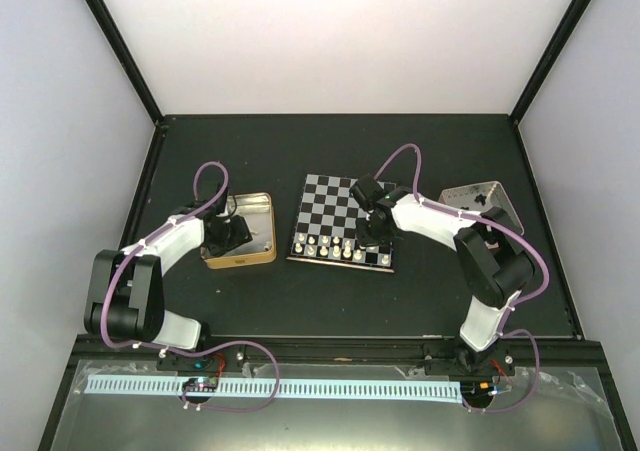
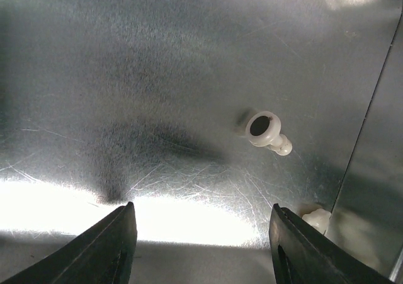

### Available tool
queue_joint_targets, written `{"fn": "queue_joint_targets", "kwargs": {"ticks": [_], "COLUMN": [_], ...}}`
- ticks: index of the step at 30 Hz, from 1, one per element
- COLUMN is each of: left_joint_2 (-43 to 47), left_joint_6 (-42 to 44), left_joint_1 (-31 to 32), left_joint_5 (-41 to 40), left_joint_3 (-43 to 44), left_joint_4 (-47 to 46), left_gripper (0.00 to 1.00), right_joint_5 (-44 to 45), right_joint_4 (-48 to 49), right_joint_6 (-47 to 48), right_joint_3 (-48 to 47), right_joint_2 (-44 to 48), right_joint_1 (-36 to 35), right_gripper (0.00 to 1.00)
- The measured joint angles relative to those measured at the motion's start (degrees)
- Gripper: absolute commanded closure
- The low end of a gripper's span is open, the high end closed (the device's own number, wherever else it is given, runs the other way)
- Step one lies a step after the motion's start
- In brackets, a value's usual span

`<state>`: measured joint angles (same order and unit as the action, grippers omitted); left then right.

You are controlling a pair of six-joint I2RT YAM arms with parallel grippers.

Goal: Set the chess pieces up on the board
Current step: Pick up the chess piece from the storage box.

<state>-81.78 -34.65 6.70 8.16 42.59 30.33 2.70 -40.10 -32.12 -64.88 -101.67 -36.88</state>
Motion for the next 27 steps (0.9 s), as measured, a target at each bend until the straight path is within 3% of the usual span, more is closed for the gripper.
{"fn": "queue_joint_targets", "kwargs": {"ticks": [14,22,27], "left_joint_2": [-0.1,-4.4,-7.6], "left_joint_6": [-0.5,-4.6,-7.6], "left_joint_1": [0.0,0.0,0.0], "left_joint_5": [0.6,1.4,1.2], "left_joint_3": [0.0,1.1,3.5], "left_joint_4": [-1.4,-4.3,-5.1], "left_gripper": [0.40,0.60,0.62], "right_joint_5": [3.6,8.7,10.5], "right_joint_4": [-1.4,-1.2,-0.9], "right_joint_6": [-0.6,-1.5,-1.5], "right_joint_3": [-2.6,-3.3,-3.3], "right_joint_2": [1.2,5.1,6.4], "right_joint_1": [0.1,0.1,0.1], "right_gripper": [0.77,0.76,0.77]}}
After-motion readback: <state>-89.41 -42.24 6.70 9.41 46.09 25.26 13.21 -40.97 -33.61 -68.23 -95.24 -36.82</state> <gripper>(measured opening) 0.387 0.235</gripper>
